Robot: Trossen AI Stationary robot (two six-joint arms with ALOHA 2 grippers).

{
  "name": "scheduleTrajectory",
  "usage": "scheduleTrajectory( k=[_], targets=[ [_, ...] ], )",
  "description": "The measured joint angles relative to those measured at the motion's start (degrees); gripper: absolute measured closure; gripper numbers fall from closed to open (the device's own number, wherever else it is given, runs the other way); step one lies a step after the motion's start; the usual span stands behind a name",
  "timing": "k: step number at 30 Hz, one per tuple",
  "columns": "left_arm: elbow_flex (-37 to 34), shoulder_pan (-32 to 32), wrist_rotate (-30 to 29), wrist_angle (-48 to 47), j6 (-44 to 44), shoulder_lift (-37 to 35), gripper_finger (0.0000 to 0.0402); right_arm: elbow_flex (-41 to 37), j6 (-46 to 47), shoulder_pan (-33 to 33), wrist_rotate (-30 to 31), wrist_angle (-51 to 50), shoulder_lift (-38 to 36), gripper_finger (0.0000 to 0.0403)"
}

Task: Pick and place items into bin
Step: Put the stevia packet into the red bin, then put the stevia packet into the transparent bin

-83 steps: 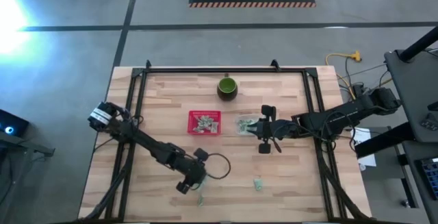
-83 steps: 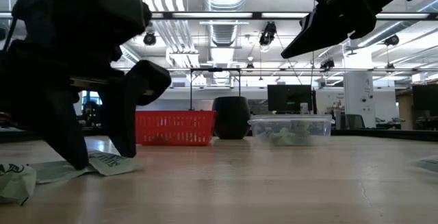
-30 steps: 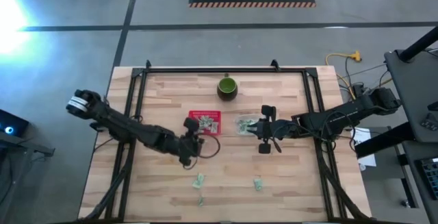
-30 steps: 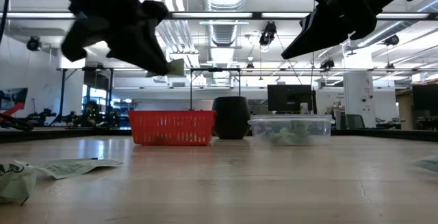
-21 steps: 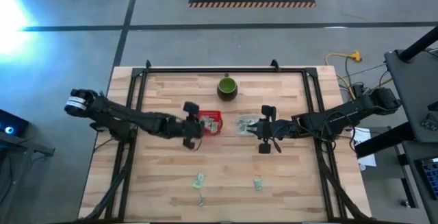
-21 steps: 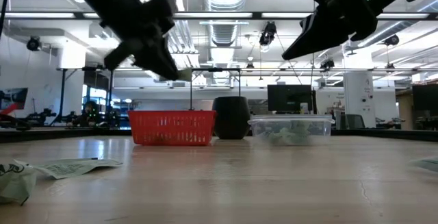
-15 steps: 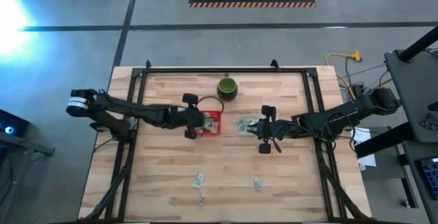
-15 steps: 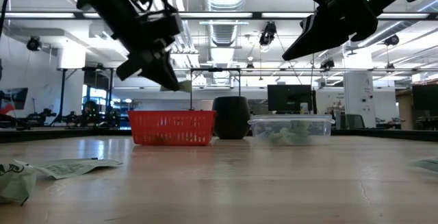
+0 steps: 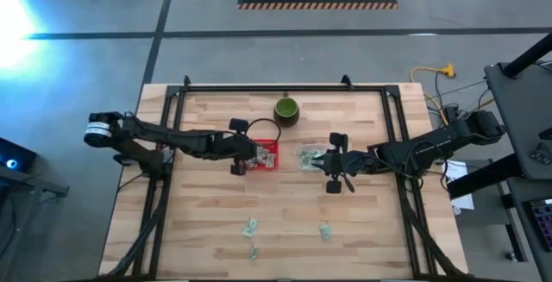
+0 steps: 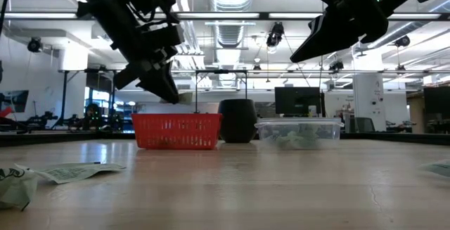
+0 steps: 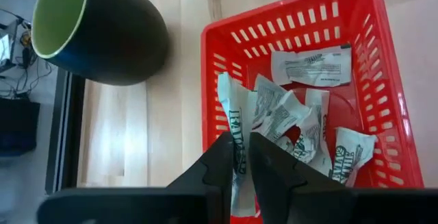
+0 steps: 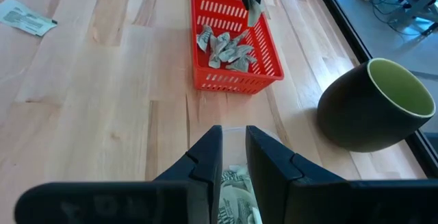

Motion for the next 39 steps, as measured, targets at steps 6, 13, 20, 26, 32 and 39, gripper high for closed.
scheduleTrajectory(
  k=[6,13,20,26,32,39],
  targets=[
    [-0.4,0.0,-0.5,1.8,0.1,0.0,0.0327,0.0,0.2,0.0,0.0,0.0,0.0,0.0346],
    [-0.3,0.0,-2.1,3.3,0.1,0.0,0.0287,-0.1,1.4,0.0,0.0,0.0,0.0,0.0346],
    [-0.3,0.0,-2.9,3.8,-0.4,-0.1,0.0280,-0.2,1.7,0.0,-3.6,0.1,0.0,0.0346],
    [-0.3,-0.1,-2.8,3.8,-2.0,-0.1,0.0280,-0.5,5.8,2.9,-18.6,0.5,0.5,0.0346],
    [-0.3,-0.2,-2.5,4.1,-2.5,-0.2,0.0280,-0.9,13.2,10.2,-19.6,0.4,2.7,0.0346],
    [-0.3,-0.2,-2.4,4.1,-2.6,-0.2,0.0280,-1.0,22.8,18.0,-19.4,0.5,6.7,0.0346]
  ],
)
